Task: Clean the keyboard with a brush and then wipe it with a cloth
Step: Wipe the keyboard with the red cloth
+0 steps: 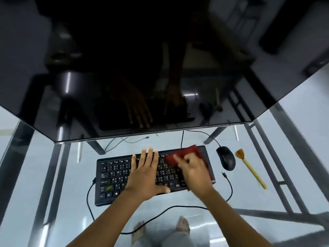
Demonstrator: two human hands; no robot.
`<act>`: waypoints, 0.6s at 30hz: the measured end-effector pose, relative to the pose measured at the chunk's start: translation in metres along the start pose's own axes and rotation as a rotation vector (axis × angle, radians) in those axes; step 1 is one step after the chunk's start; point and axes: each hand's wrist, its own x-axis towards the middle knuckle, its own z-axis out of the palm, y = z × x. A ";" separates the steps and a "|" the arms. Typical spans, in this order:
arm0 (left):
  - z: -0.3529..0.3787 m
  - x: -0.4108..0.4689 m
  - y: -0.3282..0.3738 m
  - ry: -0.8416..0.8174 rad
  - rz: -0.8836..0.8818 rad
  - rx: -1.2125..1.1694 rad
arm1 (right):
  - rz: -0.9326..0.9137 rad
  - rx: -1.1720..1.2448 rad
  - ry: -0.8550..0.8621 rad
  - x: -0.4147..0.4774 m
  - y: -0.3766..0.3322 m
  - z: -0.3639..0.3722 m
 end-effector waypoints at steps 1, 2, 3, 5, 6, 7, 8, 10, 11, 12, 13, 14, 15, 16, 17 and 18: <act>0.001 -0.001 -0.001 0.009 0.004 -0.001 | 0.079 -0.096 0.051 0.008 0.011 -0.004; 0.001 -0.001 -0.001 0.015 0.010 0.000 | 0.155 -0.117 0.089 0.011 0.015 -0.006; 0.000 -0.002 -0.001 0.017 0.014 0.001 | 0.218 -0.084 0.116 0.012 0.012 -0.003; 0.001 -0.003 -0.002 0.022 0.009 0.004 | 0.199 -0.026 0.081 0.007 -0.014 0.009; 0.001 -0.003 -0.002 0.023 0.006 0.006 | 0.107 0.000 0.010 0.002 -0.028 0.014; 0.001 -0.003 -0.002 0.022 0.010 0.012 | 0.032 0.004 -0.046 -0.002 -0.037 0.013; 0.000 -0.004 -0.003 0.017 0.017 0.018 | 0.063 0.036 -0.042 0.001 -0.034 0.005; 0.001 -0.003 -0.005 0.009 0.031 0.032 | 0.154 -0.093 0.025 0.009 0.000 -0.005; 0.001 -0.003 -0.006 0.004 0.038 0.038 | 0.246 -0.110 0.082 0.014 0.012 -0.013; 0.002 -0.002 -0.006 0.000 0.043 0.041 | 0.325 -0.062 0.097 0.017 0.014 -0.017; 0.002 -0.002 -0.007 0.002 0.043 0.040 | 0.386 -0.033 0.078 0.016 0.009 -0.016; 0.003 -0.002 -0.007 0.009 0.039 0.037 | 0.346 -0.001 0.052 0.011 -0.002 -0.009; 0.004 -0.002 -0.007 0.010 0.035 0.032 | 0.279 0.080 0.000 0.004 -0.019 -0.007; 0.004 -0.002 -0.007 0.006 0.033 0.030 | 0.180 0.087 -0.068 -0.003 -0.027 -0.004; 0.004 -0.002 -0.007 0.002 0.035 0.031 | 0.108 0.089 -0.085 -0.006 -0.029 -0.006; 0.004 -0.002 -0.007 0.000 0.035 0.034 | 0.136 0.052 -0.098 -0.004 -0.019 -0.011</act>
